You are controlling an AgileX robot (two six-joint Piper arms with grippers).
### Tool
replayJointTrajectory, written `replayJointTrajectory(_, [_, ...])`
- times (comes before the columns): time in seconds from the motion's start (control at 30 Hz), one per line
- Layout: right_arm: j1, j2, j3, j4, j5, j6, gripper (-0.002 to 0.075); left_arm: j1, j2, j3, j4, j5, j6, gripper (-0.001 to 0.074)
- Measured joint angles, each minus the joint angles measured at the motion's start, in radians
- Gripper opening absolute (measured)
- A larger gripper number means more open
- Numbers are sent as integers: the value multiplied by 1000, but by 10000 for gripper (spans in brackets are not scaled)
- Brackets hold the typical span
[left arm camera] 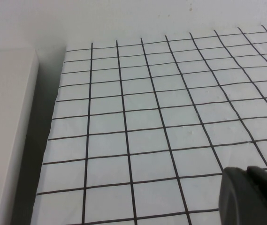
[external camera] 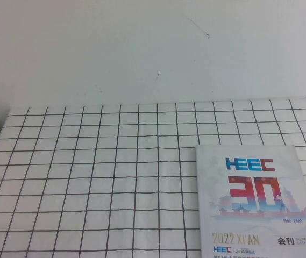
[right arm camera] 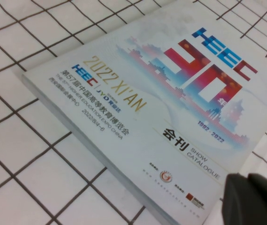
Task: Close book
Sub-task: 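Close the open booklet and leave it lying on the table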
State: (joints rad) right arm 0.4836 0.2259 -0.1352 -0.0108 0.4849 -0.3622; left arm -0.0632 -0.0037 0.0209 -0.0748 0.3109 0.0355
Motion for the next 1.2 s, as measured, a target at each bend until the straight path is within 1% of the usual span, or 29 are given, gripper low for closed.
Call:
replayJointTrajectory(0.1, [-11,-50,0,2,0,0,-3,0,-1,0,0,0,0,-4])
replayJointTrajectory(0.17, [-41,-112,3,2,0,0,-3,2,-1,0,0,0,0,-4])
replayJointTrajectory(0.27, [-96,-210,14,-46,-2,15,-3,2,-1,0,0,0,2,-4])
replayJointTrajectory(0.37, [-168,-237,45,-64,-11,112,-3,2,-1,-1,0,4,2,-4])
replayJointTrajectory(0.5, [-257,-238,136,-69,-47,287,-3,2,-1,-1,0,6,2,-4])
replayJointTrajectory(0.63, [-322,-238,150,-97,-108,341,-3,2,-1,-1,0,8,7,-4])
replayJointTrajectory(0.83, [-336,-238,150,-141,-117,362,-3,2,-1,-2,0,8,7,-4])
replayJointTrajectory(1.07, [-337,-238,152,-146,-120,362,-3,2,-1,-2,0,8,-2,-4])
replayJointTrajectory(1.2, [-374,-238,152,-147,-122,362,-3,2,-1,-2,0,8,-2,-4])
